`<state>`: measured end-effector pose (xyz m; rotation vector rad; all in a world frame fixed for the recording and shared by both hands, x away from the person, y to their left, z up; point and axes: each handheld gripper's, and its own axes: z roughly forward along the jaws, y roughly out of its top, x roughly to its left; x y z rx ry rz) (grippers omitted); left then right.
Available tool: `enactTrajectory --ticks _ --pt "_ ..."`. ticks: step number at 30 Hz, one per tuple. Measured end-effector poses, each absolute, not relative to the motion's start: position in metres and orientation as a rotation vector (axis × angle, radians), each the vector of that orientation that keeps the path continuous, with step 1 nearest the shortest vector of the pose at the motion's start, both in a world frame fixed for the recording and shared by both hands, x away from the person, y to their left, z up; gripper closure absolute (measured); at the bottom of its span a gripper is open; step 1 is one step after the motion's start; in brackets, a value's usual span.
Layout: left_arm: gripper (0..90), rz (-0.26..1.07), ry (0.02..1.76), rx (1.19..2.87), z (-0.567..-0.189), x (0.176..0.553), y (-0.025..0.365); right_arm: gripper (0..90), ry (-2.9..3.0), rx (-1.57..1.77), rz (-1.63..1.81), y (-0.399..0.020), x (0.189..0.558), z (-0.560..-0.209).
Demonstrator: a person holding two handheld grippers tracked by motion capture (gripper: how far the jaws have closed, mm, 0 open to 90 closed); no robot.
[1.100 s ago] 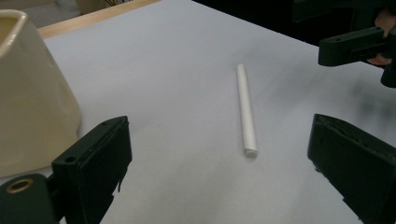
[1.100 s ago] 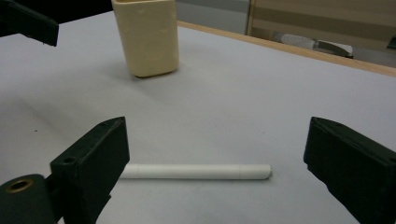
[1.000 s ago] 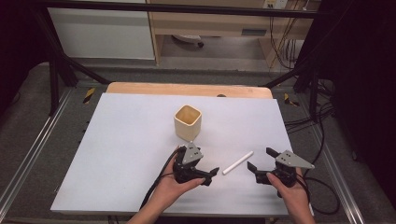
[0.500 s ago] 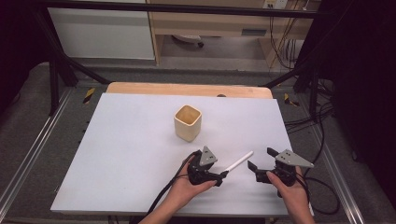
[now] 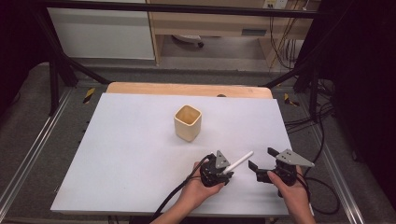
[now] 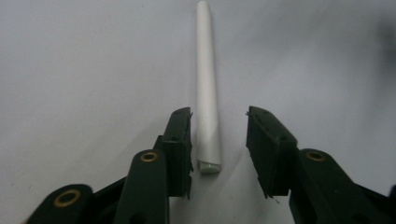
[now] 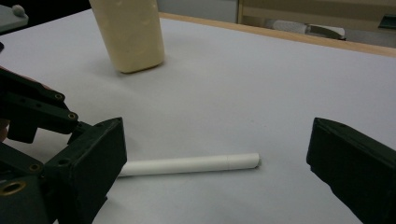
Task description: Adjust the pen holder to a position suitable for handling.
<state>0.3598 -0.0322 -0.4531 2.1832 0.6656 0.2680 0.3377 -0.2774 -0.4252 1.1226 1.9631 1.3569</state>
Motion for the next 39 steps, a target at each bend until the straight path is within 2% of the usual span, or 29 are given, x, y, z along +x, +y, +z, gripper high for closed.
enactTrajectory --ticks 13,21,39 --pt "78.6 0.319 0.644 2.207 -0.459 0.36 -0.038 5.4 1.963 1.122 1.357 -0.278 0.337 -0.424" --pt "79.2 0.318 0.639 2.198 -0.455 0.364 -0.027 5.4 1.962 1.108 1.362 -0.277 0.336 -0.423" --pt "79.3 0.367 0.691 2.151 -0.426 0.365 0.054 5.4 2.035 0.952 1.289 -0.245 0.334 -0.42"
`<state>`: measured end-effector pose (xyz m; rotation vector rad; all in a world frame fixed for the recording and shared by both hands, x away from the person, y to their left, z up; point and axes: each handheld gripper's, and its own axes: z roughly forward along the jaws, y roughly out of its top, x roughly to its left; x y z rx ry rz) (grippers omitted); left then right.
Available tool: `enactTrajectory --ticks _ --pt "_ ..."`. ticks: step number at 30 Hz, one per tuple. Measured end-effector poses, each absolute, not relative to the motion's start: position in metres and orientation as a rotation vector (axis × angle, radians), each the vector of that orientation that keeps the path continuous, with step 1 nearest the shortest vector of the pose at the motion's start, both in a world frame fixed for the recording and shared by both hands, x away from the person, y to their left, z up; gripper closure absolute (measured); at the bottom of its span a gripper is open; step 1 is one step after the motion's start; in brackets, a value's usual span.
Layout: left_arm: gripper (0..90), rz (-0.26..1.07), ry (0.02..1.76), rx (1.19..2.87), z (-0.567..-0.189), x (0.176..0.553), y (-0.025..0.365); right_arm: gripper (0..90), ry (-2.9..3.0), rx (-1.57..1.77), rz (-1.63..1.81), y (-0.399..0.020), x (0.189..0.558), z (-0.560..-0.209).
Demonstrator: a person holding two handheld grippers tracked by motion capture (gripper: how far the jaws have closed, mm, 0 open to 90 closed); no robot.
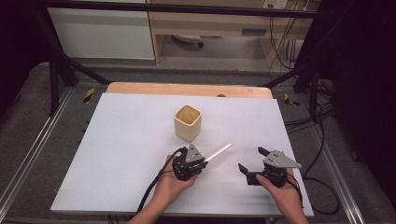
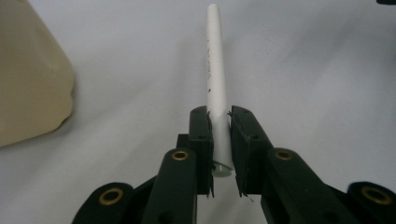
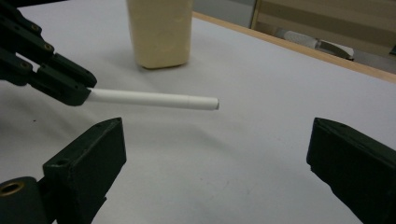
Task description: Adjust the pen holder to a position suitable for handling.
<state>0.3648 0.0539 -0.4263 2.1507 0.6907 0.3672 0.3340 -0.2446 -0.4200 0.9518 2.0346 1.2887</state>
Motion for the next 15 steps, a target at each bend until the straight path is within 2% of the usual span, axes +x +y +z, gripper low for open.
enactTrajectory --ticks 15 --pt "79.3 0.312 0.707 2.113 -0.417 0.362 0.087 4.9 2.17 0.76 1.175 -0.196 0.345 -0.42"
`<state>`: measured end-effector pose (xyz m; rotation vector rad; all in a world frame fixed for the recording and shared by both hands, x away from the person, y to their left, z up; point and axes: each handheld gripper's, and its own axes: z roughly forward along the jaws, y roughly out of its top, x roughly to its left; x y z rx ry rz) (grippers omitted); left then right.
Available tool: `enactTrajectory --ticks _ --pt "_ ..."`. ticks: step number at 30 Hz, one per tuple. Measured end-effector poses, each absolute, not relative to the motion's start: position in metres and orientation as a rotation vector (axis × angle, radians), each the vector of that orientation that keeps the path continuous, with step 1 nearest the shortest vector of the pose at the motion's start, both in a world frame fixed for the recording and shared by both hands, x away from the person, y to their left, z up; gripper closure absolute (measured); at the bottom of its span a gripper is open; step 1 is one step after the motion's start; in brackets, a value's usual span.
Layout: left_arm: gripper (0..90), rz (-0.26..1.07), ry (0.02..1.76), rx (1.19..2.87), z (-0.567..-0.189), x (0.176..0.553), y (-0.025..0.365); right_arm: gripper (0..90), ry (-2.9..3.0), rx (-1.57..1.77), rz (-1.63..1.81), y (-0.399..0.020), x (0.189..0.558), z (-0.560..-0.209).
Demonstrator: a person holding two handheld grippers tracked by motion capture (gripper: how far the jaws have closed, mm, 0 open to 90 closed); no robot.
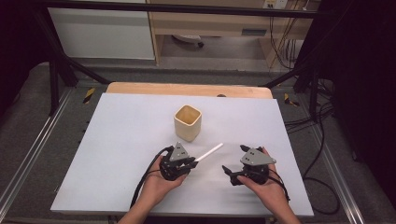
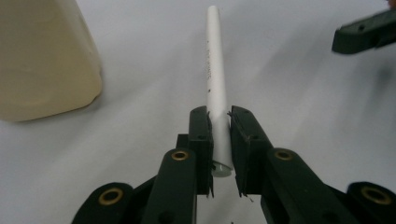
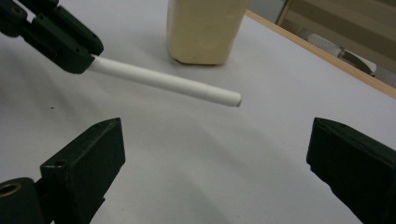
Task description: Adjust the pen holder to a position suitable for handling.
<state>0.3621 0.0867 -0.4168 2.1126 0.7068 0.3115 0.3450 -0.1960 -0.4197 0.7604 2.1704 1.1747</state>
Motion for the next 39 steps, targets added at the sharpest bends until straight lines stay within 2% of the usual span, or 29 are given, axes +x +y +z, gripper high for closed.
enactTrajectory --ticks 8,13,23,39 --pt "79.3 0.292 0.686 2.132 -0.415 0.359 0.093 9.2 2.198 0.637 1.083 -0.181 0.335 -0.426" --pt "79.3 0.269 0.666 2.142 -0.416 0.358 0.089 18.6 2.202 0.543 1.021 -0.175 0.331 -0.426" --pt "79.3 0.24 0.652 2.143 -0.415 0.355 0.085 30.7 2.194 0.402 0.879 -0.163 0.325 -0.427" --pt "79.4 0.213 0.625 2.153 -0.414 0.351 0.079 42.5 2.158 0.246 0.751 -0.153 0.318 -0.428"
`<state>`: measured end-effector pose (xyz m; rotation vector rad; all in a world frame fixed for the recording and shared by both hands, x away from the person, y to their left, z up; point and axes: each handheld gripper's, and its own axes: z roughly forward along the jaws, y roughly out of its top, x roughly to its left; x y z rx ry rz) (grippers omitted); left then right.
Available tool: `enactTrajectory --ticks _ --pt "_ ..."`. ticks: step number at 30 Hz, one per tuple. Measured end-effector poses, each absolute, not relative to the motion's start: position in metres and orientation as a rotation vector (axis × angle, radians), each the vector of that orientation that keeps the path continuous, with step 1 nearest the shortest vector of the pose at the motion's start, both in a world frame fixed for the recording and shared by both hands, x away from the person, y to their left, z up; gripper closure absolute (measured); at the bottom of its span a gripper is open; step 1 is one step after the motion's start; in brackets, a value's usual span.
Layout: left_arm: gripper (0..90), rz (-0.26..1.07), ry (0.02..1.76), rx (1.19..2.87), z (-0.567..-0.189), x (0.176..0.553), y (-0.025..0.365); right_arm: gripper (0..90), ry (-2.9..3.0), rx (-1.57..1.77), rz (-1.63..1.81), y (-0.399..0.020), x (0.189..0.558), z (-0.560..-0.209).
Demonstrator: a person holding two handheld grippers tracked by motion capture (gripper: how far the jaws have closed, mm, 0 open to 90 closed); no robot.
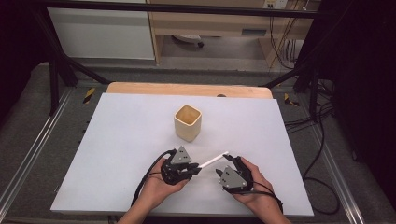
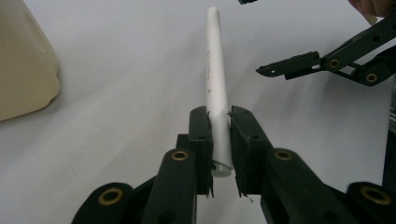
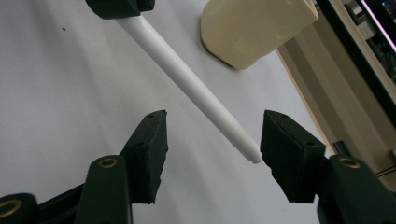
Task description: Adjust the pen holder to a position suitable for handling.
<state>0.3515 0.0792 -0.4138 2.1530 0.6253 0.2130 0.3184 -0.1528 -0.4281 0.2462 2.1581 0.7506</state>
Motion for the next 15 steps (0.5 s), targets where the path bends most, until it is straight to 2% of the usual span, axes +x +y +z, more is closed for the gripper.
enactTrajectory --ticks 15 --pt "79.3 0.197 0.602 2.154 -0.4106 0.3492 0.0779 48.2 2.112 0.113 0.62 -0.1447 0.3136 -0.4321"
